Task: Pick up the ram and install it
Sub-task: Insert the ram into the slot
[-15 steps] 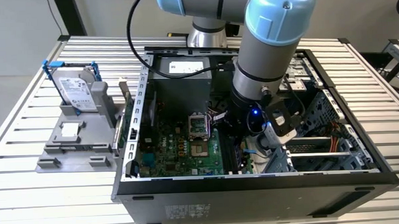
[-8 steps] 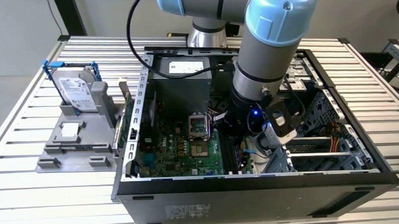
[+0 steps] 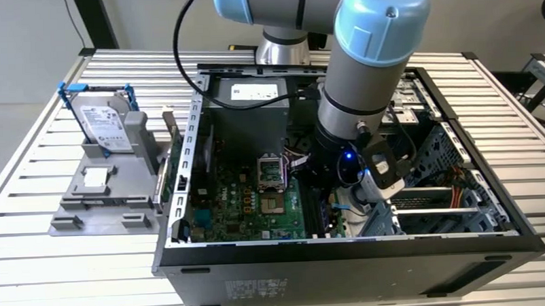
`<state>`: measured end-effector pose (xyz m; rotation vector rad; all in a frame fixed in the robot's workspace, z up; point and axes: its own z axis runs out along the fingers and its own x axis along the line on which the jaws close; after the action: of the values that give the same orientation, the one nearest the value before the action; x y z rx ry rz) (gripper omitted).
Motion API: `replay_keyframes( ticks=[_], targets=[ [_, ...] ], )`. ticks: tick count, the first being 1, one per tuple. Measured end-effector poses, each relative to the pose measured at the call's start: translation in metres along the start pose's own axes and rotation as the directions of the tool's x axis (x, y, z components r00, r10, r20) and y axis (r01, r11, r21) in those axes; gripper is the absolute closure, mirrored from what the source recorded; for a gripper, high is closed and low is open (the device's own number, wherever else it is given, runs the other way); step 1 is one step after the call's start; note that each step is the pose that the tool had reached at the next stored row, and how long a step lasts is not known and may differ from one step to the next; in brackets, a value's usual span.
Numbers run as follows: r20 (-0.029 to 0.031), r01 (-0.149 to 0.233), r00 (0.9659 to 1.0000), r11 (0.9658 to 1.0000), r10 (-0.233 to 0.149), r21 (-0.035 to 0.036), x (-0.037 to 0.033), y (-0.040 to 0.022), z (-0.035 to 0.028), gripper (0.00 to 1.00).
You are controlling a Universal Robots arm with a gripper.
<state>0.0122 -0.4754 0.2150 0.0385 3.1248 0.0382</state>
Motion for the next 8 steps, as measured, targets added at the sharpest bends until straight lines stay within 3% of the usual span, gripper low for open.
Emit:
replay_keyframes(
  ticks=[8],
  targets=[
    [0.0002,0.000,1.0000,1.0000,0.000,0.0031,-0.0001,0.0002,0.0006,1.00]
  ],
)
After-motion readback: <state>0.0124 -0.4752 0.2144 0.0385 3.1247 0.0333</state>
